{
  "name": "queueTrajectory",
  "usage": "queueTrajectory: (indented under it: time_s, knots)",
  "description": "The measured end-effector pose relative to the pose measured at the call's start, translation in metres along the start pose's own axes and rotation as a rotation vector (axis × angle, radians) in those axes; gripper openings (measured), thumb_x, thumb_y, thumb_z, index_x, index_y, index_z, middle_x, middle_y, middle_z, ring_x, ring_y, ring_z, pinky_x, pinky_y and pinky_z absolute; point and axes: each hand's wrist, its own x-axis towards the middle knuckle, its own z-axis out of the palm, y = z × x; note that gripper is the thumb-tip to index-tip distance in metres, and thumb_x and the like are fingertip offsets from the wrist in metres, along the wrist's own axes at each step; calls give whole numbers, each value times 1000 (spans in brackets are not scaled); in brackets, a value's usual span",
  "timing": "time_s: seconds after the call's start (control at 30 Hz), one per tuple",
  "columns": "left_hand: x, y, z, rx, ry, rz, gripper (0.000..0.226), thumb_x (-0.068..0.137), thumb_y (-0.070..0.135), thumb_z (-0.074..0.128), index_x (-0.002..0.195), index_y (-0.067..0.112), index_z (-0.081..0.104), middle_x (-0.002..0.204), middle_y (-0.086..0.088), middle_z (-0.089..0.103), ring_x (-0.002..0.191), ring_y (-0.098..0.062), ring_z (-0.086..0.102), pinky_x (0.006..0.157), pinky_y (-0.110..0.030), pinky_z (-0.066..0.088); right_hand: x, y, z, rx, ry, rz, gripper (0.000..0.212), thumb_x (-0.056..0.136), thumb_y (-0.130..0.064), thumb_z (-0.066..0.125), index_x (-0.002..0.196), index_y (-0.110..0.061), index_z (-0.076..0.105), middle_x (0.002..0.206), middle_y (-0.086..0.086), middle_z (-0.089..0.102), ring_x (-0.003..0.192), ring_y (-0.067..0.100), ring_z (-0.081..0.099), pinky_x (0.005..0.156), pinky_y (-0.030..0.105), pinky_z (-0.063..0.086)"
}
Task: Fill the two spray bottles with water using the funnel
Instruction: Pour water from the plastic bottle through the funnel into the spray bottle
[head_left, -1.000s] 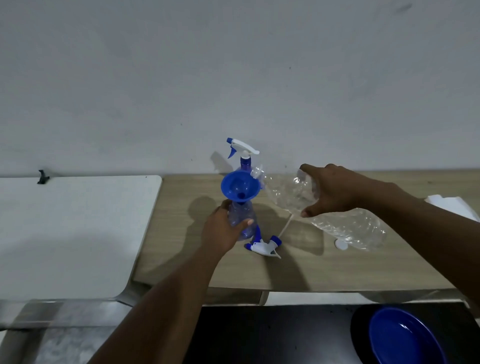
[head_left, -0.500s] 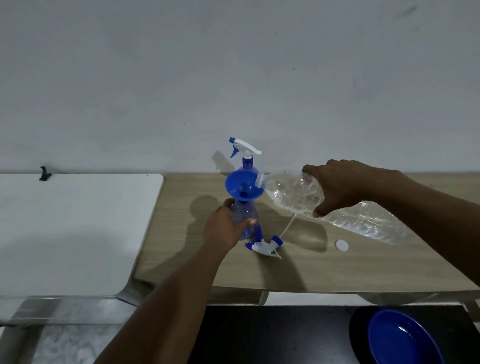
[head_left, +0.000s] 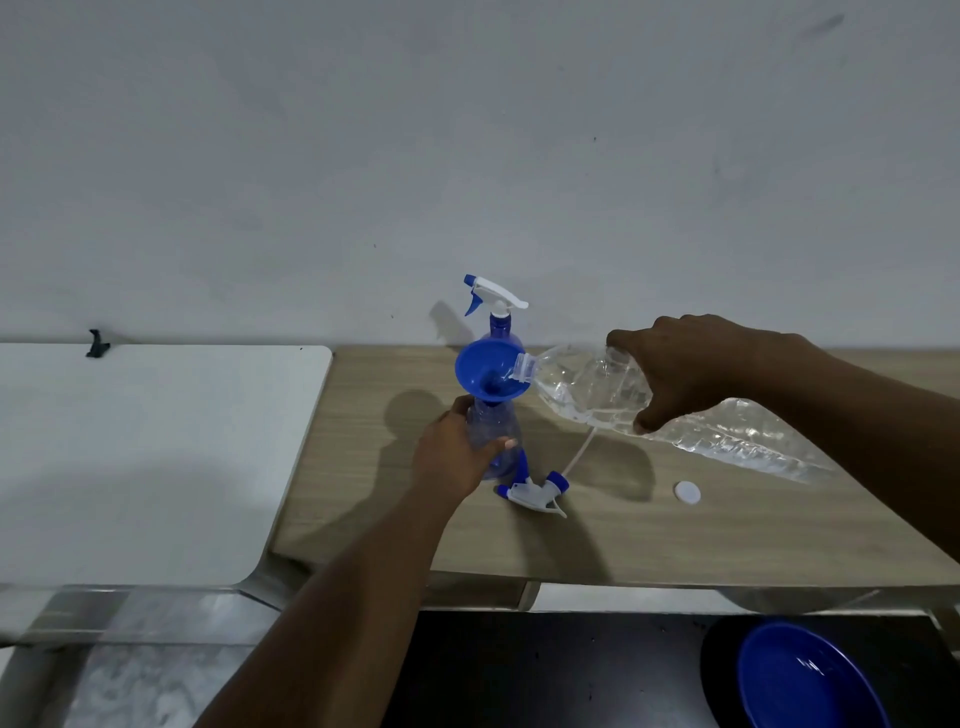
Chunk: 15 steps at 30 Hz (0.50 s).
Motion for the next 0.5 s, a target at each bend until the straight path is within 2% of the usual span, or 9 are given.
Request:
queueTrajectory:
  time_s: [0.2,0.37,0.5]
  knots:
    - [0,1,0,-16,0,-4,66,74,44,81,129,25,51,103,5,68,93,-18,66,84,-39,55,0,0,-2,-10,-12,0,81,65,-64,78,127,-27,42,77,-12,43,92,23,55,74,36,48]
    - [-1,1,0,-42,2,2,66,72,47,81,127,27,50,103,5,68,92,-18,66,84,-43,56,-1,-1,-3,-13,-7,-8,79,64,-63,78,125,-27,43,75,-13,45,95,24,57,74,37,49]
    - [-1,3,0,-65,2,-13,61,74,43,82,125,24,53,99,6,67,92,-18,66,84,-40,56,-2,-1,-4,-24,-10,-10,80,64,-63,78,126,-27,43,75,-13,46,94,24,58,75,37,50]
